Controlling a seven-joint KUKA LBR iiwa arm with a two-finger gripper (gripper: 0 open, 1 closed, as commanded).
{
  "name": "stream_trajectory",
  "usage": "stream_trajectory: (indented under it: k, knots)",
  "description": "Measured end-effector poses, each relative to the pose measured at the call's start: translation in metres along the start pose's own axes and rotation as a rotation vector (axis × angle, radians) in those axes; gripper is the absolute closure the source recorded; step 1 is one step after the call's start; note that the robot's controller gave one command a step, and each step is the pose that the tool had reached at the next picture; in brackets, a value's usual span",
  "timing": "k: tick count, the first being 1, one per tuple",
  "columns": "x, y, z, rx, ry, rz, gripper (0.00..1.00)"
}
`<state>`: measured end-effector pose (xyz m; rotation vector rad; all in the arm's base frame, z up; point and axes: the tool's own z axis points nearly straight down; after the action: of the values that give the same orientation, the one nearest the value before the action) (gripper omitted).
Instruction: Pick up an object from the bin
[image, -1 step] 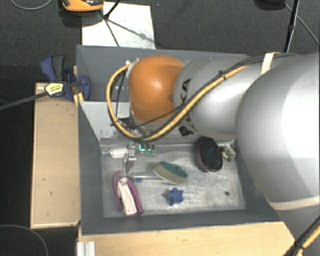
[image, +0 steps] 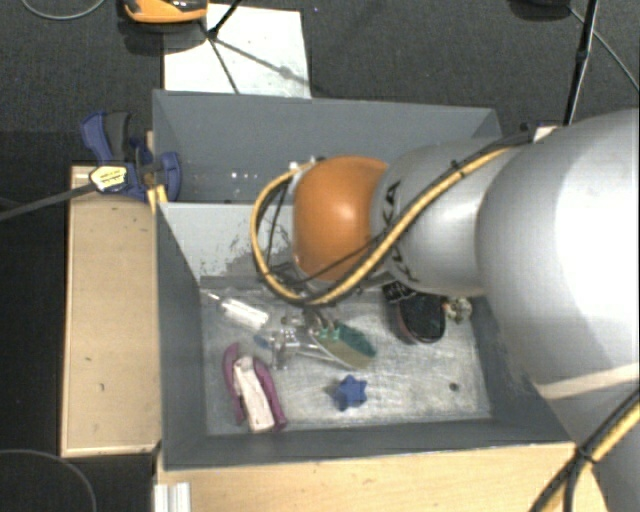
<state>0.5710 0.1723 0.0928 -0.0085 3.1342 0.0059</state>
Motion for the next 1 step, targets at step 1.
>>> stream_trajectory:
  k: [1]
  knots:
    - [-0.0195, 0.0696, 0.0219, -0.002, -0.001, 0.046, 0.00]
